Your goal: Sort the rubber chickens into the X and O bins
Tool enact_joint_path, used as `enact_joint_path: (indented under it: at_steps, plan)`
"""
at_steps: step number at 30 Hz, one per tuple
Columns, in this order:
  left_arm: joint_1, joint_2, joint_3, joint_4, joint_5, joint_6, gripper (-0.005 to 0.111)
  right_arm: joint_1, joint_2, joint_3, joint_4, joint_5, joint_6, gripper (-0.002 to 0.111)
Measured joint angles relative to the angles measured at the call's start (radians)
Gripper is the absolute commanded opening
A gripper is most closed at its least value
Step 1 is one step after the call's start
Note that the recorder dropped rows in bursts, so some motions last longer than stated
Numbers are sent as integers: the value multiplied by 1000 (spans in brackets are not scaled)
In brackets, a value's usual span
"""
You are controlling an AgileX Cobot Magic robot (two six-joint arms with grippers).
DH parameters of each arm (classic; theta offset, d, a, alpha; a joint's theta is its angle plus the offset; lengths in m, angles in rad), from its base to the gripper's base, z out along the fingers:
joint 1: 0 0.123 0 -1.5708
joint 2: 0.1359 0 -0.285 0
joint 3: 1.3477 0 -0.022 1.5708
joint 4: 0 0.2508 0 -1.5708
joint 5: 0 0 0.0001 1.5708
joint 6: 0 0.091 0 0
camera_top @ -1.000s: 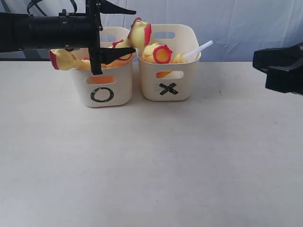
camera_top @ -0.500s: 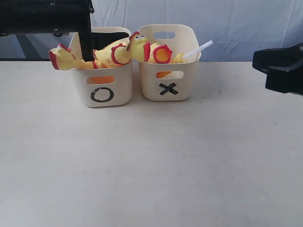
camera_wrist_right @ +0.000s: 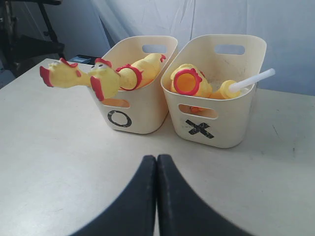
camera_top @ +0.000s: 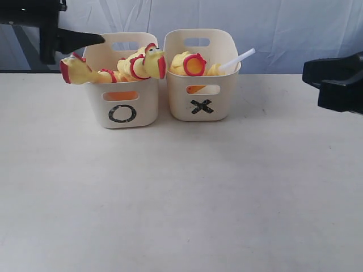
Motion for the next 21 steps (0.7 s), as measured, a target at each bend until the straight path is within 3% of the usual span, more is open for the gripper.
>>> enact_joint_path:
  at_steps: [8,14,21]
  plan:
    - [77,-157,0,364,-82,13,71,0,0,0,0,0,0,-1]
    - [79,-325,0,641,-140,21,71,0,0,0,0,2,0,-1]
    - [79,-498,0,842,-142,21,71,0,0,0,4,8,0,-1]
